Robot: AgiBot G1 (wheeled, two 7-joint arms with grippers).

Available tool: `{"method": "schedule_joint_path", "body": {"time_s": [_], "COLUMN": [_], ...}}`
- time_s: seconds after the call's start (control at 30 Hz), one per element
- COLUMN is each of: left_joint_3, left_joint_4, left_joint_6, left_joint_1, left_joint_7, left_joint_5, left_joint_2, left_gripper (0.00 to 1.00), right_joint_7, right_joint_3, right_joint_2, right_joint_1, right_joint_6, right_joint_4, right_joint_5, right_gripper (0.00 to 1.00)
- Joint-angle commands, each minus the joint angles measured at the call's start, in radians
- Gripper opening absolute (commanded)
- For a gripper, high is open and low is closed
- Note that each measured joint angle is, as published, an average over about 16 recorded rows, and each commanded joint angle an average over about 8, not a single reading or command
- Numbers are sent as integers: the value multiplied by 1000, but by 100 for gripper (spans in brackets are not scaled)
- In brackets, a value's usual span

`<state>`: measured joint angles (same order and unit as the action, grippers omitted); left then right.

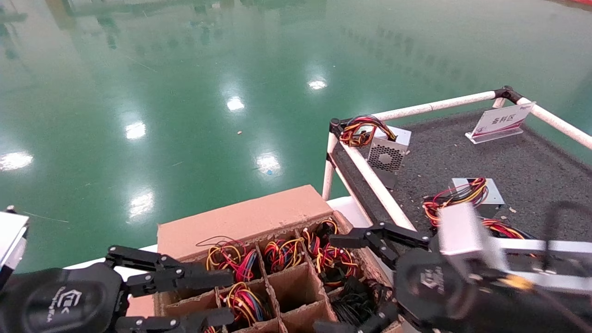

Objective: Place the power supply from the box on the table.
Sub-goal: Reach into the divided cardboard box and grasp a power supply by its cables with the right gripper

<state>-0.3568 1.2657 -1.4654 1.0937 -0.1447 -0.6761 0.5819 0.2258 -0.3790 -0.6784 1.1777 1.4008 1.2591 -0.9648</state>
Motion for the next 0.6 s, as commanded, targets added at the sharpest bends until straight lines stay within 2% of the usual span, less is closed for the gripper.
{"method": "schedule_joint_path", "body": {"time_s": [0.03, 0.27, 0.57, 0.6], "left_joint_3": [0, 0, 0, 0], "left_joint_4": [0, 0, 0, 0], "left_joint_6": [0, 0, 0, 0], "left_joint_1": [0, 0, 0, 0], "left_joint_7": [0, 0, 0, 0], "left_joint_5": [0, 0, 0, 0], "left_joint_2": [0, 0, 0, 0], "left_gripper": [100, 100, 100, 100], "right_joint_7": [8, -36, -141, -154], "right_joint_3": [-25, -87, -132, -137], "right_joint_2": [-18, -90, -200, -211], "right_joint_1": [24, 70, 164, 175], "right_joint_6": [-12, -39, -65, -66], "right_joint_4": [-14, -167, -412, -440], "right_joint_5": [-54, -185, -284, -293], "right_gripper": [100, 100, 100, 98]}}
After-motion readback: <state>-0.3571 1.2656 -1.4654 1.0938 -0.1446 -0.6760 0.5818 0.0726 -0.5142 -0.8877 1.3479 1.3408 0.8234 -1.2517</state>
